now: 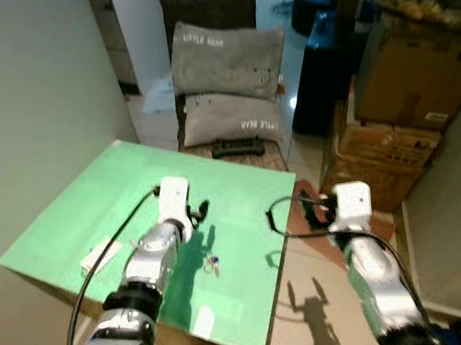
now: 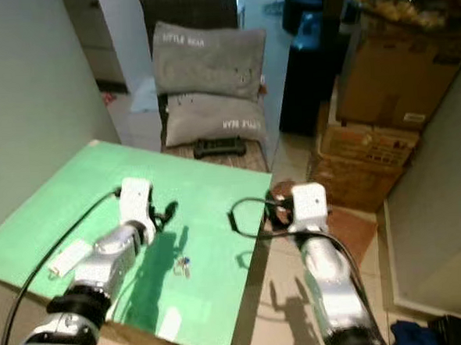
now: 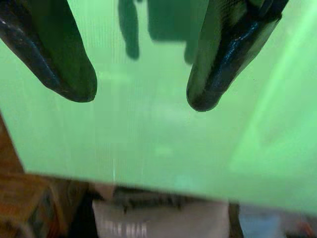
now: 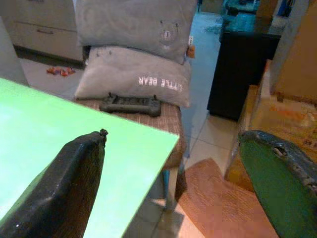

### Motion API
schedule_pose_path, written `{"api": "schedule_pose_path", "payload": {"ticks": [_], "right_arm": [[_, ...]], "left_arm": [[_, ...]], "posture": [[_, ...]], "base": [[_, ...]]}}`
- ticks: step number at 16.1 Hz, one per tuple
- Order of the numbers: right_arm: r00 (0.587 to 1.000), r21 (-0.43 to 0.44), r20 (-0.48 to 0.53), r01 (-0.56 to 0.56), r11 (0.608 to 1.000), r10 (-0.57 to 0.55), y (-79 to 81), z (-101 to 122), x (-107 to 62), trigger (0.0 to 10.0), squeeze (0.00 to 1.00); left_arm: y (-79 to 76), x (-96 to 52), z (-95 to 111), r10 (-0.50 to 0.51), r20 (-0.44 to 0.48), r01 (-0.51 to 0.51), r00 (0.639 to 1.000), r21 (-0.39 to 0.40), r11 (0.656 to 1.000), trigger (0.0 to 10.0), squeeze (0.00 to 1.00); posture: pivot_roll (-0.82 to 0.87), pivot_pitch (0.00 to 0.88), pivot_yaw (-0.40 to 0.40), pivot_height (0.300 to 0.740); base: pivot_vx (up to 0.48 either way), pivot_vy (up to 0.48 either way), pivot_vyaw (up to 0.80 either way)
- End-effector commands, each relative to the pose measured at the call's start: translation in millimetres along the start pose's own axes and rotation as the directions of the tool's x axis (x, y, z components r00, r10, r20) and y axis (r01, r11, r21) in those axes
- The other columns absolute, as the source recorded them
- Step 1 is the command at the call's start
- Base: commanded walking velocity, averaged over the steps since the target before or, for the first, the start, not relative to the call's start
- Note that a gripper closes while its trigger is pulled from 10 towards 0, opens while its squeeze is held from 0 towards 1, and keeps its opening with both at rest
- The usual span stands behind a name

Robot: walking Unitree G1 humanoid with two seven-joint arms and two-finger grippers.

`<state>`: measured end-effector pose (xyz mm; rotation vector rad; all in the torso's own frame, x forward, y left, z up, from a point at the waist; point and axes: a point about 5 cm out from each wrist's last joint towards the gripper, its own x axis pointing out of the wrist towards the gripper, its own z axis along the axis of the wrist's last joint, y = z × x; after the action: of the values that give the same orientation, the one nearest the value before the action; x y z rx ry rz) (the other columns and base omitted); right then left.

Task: Hang keys on a hook

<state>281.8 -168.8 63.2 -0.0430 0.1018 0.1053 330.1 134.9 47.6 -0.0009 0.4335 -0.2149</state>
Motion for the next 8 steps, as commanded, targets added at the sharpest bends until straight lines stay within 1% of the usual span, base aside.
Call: {"api": "schedule_pose_path", "payload": {"ticks": [1, 2, 3, 5, 8], "right_arm": [[1.0, 0.0, -0.01, -0.013, 1.0, 0.013, -5.7, 0, -5.9, 10.0, 0.0], [1.0, -0.008, -0.017, -0.024, 1.0, 0.024, -6.5, -2, -8.4, 10.0, 0.0], [0.994, -0.027, -0.058, -0.098, 0.995, 0.096, -1.9, -8, -14.6, 10.0, 0.0], [0.985, -0.039, -0.09, -0.152, 0.988, 0.148, 5.4, -13, -21.3, 10.0, 0.0], [0.985, -0.027, -0.096, -0.148, 0.989, 0.145, 8.3, -15, -24.8, 10.0, 0.0]], "left_arm": [[-1.5, 3.3, 4, -0.003, -0.017, 0.003, 1.0, -0.007, 1.0, 10.0, 0.0], [-1.4, 3.7, 2, 0.003, -0.027, -0.003, 1.0, -0.005, 1.0, 10.0, 0.0], [0.3, 4.1, -5, 0.012, -0.074, -0.014, 0.997, -0.027, 1.0, 10.0, 0.0], [1.1, 2.4, -12, -0.002, -0.109, -0.004, 0.994, -0.051, 0.999, 10.0, 0.0], [0.1, -1.1, -22, -0.025, -0.143, 0.016, 0.989, -0.065, 0.998, 10.0, 0.0]], "posture": [[-0.11, 0.0, 0.036, 0.74], [-0.11, 0.0, 0.037, 0.74], [-0.13, 0.0, 0.047, 0.74], [-0.13, 0.0, 0.055, 0.74], [-0.13, 0.0, 0.059, 0.74]], "base": [[0.0, 0.0, 0.0], [0.0, 0.0, 0.0], [0.0, 0.0, 0.0], [0.0, 0.0, 0.0], [0.0, 0.0, 0.0]]}}
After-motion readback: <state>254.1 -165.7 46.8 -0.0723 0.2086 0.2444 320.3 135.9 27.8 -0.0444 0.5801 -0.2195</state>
